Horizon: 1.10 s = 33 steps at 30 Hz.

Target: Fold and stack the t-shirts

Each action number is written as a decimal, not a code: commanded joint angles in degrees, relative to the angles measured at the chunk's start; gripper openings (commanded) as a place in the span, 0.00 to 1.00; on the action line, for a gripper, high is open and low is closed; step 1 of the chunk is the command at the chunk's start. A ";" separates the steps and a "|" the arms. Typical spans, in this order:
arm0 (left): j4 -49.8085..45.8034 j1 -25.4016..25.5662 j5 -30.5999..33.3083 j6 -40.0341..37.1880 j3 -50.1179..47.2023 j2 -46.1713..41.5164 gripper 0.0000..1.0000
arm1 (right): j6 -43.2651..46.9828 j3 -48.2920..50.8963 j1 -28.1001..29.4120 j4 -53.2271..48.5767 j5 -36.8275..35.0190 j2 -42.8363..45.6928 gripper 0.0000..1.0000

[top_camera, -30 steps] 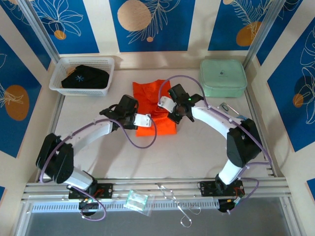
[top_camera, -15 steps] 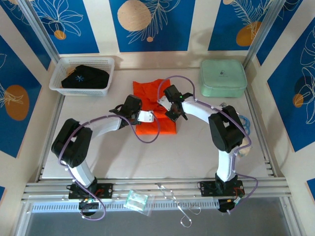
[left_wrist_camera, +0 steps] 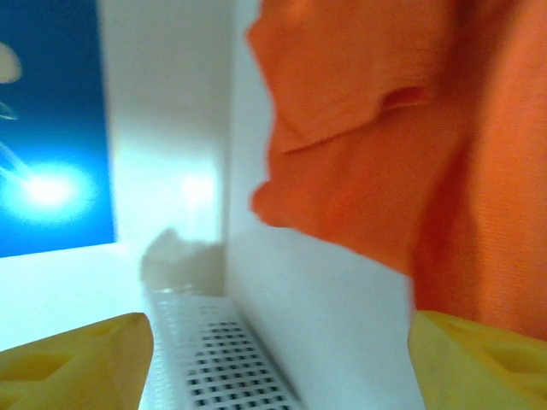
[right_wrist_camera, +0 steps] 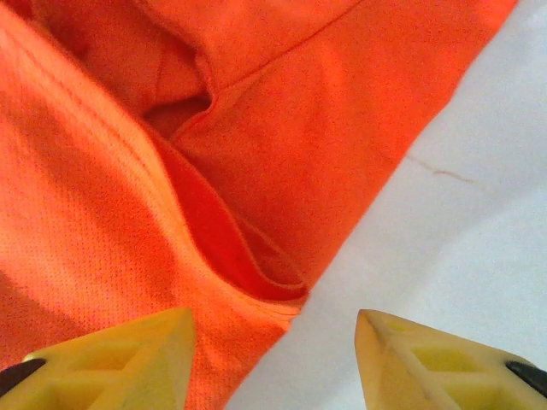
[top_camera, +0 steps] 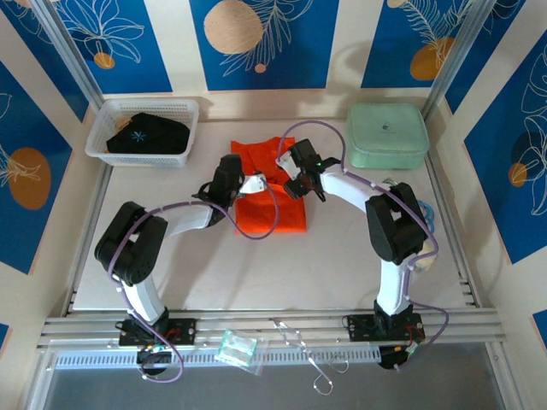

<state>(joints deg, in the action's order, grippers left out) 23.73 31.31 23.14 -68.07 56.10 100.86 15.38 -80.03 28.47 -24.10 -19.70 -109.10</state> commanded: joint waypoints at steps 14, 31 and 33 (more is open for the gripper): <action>-29.97 0.82 -29.80 -7.20 -10.20 -35.99 0.85 | 17.90 14.86 1.45 -2.73 15.76 30.62 0.68; -41.25 8.24 -24.52 -13.93 -10.35 -20.81 0.78 | 31.86 14.54 5.81 -12.05 15.44 9.00 0.71; -40.25 8.24 -24.41 -13.45 -9.58 -18.89 0.78 | 31.99 13.80 5.72 -10.92 14.93 6.86 0.71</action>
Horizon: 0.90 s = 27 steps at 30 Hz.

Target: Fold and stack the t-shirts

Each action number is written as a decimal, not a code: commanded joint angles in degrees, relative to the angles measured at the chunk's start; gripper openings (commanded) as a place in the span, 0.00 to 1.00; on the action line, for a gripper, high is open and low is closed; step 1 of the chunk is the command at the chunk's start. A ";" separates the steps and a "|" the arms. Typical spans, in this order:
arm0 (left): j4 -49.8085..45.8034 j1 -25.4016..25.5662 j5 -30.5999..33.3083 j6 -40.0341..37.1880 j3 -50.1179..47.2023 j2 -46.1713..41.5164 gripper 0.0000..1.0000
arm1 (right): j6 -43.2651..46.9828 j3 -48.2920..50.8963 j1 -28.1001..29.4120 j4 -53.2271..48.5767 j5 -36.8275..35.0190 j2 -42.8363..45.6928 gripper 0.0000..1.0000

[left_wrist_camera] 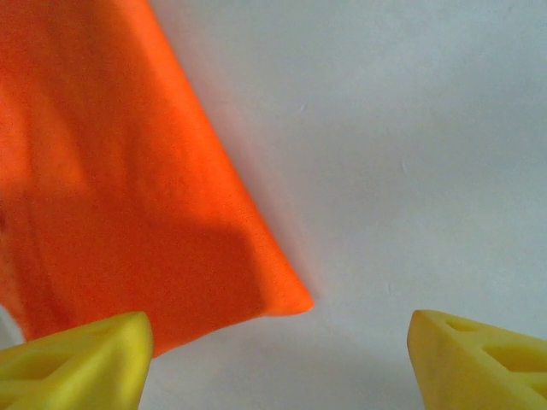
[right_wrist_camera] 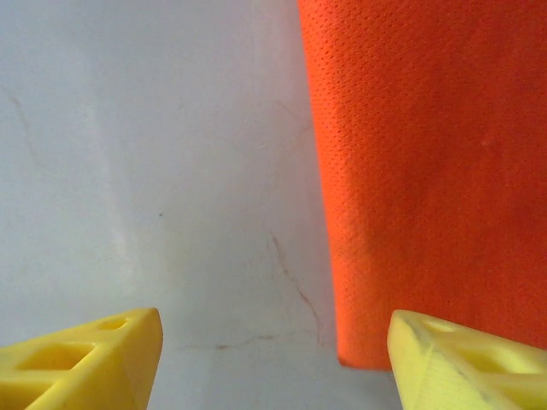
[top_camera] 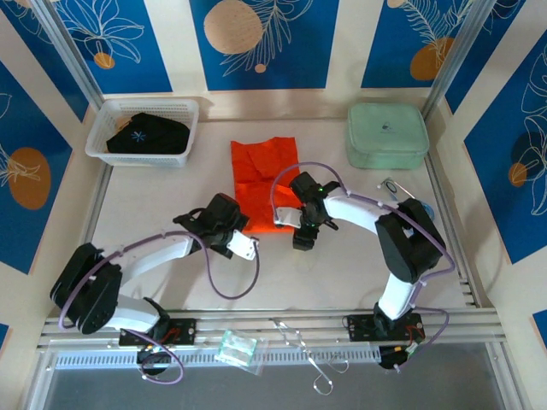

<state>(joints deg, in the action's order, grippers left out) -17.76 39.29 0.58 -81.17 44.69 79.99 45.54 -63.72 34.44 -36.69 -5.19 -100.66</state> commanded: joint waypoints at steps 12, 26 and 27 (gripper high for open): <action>2.01 -0.31 -1.99 0.66 6.54 9.30 0.80 | 3.06 -4.19 -1.20 2.77 -0.65 -5.06 0.71; -7.99 -3.44 -0.44 1.01 14.63 21.29 0.69 | 4.29 -7.52 -2.70 -3.13 3.14 -10.60 0.58; -8.78 -3.75 -0.08 1.09 15.55 22.20 0.67 | 4.27 -7.85 -2.86 -3.52 3.42 -11.12 0.55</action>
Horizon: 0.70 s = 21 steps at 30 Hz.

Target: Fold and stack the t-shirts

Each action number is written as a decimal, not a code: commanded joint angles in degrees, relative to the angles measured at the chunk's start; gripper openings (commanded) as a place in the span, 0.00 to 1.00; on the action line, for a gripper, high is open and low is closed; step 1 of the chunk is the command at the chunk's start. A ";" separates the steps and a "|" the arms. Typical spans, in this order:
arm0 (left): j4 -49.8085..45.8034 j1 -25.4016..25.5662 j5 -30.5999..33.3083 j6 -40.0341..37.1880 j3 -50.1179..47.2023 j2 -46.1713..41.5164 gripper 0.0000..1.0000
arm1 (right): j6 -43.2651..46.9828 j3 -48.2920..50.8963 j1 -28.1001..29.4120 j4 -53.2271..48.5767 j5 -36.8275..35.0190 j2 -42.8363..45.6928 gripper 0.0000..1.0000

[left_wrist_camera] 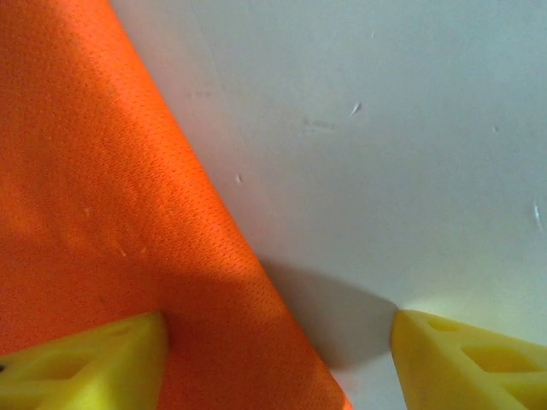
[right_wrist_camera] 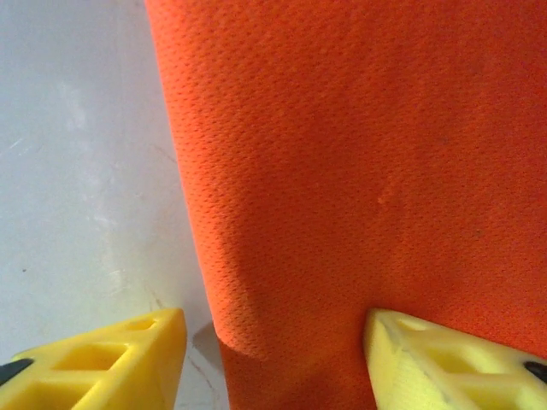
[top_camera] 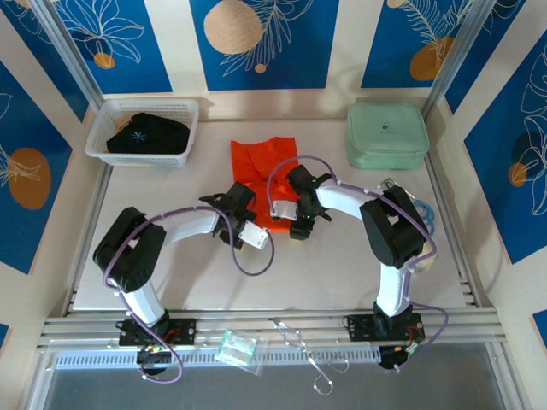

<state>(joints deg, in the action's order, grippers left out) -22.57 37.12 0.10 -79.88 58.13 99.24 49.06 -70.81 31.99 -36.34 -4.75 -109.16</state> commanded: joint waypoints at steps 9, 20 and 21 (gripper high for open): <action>-4.86 -2.50 2.18 2.48 9.09 11.27 0.39 | 0.34 -2.17 -0.79 -5.28 4.09 -5.53 0.25; -2.47 -2.50 3.77 1.71 6.54 9.91 0.00 | -2.78 0.90 1.15 -4.14 3.17 -2.45 0.00; -2.48 -2.51 3.69 1.51 5.92 8.70 0.00 | -3.34 1.33 1.46 -3.89 3.09 -1.63 0.00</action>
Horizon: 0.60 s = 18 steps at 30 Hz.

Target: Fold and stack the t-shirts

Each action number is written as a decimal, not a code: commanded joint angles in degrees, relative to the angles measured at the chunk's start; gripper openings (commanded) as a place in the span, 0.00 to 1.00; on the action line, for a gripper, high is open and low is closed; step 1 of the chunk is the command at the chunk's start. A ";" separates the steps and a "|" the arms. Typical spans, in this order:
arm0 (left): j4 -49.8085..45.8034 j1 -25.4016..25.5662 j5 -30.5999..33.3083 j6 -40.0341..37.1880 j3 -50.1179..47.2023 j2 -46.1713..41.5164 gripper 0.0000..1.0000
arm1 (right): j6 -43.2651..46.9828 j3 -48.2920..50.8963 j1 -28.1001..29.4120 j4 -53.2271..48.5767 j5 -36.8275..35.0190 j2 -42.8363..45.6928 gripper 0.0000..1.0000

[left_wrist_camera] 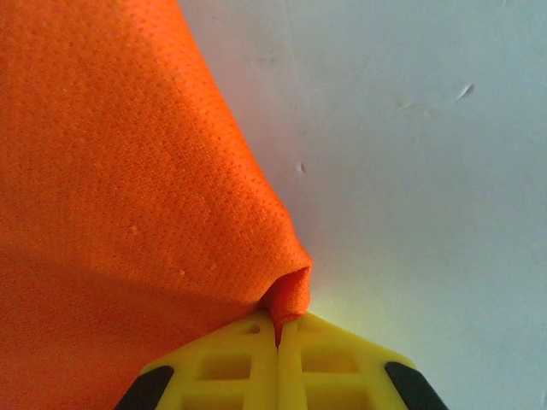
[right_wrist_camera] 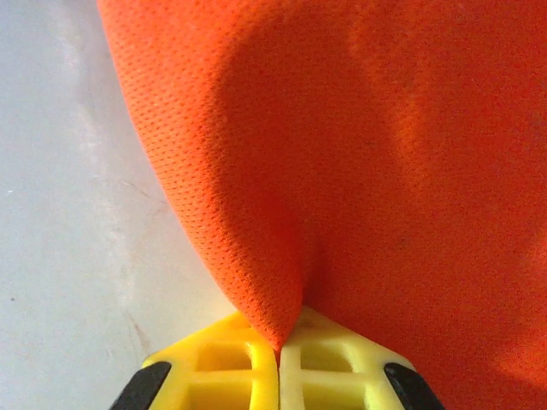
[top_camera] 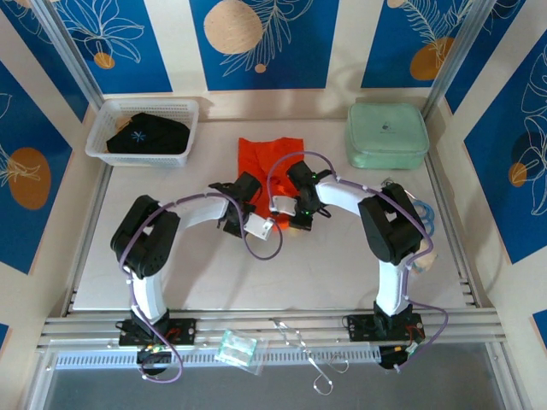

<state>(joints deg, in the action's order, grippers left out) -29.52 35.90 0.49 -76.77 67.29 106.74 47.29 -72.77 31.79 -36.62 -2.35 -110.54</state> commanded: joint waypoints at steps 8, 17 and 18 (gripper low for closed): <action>2.70 -0.47 0.56 -3.34 -9.42 -13.36 0.00 | -6.24 7.91 3.90 -2.75 -0.27 8.15 0.00; -4.50 4.82 1.85 0.44 -13.83 -27.88 0.00 | -12.14 13.63 10.32 -5.96 -3.22 19.96 0.00; -5.72 5.94 2.85 0.96 -14.17 -29.39 0.00 | -12.85 14.09 11.37 -6.97 -3.57 21.61 0.00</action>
<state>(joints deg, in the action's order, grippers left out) -29.26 39.92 1.63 -77.56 54.59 80.62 37.71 -60.31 41.32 -38.70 -4.67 -92.75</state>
